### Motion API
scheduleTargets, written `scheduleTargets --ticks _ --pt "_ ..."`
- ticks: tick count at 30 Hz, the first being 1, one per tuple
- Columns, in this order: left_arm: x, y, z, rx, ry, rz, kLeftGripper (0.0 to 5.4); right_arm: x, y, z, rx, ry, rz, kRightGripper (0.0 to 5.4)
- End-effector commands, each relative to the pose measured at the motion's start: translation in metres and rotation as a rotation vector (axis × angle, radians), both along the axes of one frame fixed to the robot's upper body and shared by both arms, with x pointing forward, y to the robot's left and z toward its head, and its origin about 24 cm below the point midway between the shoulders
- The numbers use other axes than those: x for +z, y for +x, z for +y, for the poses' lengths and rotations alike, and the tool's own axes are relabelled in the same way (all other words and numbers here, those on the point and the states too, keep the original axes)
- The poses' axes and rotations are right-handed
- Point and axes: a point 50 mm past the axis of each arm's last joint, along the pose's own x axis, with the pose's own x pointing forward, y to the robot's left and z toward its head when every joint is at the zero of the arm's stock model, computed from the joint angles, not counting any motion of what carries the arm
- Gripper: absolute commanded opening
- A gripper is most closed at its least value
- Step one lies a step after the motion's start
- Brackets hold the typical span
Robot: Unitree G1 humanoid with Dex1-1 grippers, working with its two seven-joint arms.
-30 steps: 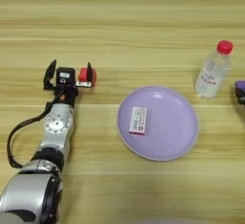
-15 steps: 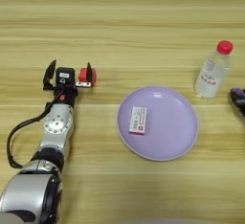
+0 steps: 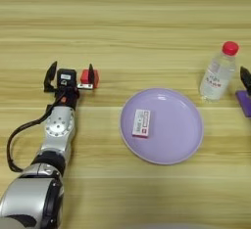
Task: Move the objects on the table
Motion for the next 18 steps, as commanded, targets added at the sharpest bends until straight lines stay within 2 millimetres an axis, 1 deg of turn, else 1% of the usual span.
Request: scheduleTargets --ticks 1,3,4,5,7,10,14,15,17,18 --pt "0.0 0.0 0.001 -0.001 0.012 0.004 5.4 0.026 -0.003 0.006 0.013 0.003 -0.156 4.64" --pt "0.0 0.0 0.001 -0.001 0.012 0.004 5.4 0.041 -0.008 0.012 0.036 -0.048 -0.234 4.77" --pt "0.0 0.0 0.001 -0.001 0.013 0.004 5.4 0.048 -0.011 0.018 0.052 -0.1 -0.265 4.99" --pt "0.0 0.0 0.001 -0.001 0.013 0.003 5.4 0.055 -0.015 0.028 0.083 -0.152 -0.296 5.03" --pt "0.0 0.0 0.001 -0.001 0.013 0.003 5.4 0.064 -0.021 0.042 0.147 -0.224 -0.341 5.37" --pt "0.0 0.001 0.0 -0.002 0.012 0.003 5.4 0.074 -0.028 0.066 0.243 -0.244 -0.39 5.39" --pt "0.0 0.001 -0.001 -0.002 0.011 0.005 5.4 0.081 -0.035 0.086 0.332 -0.263 -0.433 5.39" --pt "0.0 0.001 -0.001 -0.003 0.011 0.005 5.4 0.08 -0.035 0.094 0.371 -0.298 -0.435 5.39" --pt "0.0 0.001 0.0 -0.003 0.011 0.006 5.4 0.075 -0.034 0.106 0.429 -0.388 -0.42 5.39" --pt "0.0 0.001 0.0 -0.003 0.011 0.006 5.4 0.069 -0.03 0.11 0.45 -0.434 -0.385 5.39"
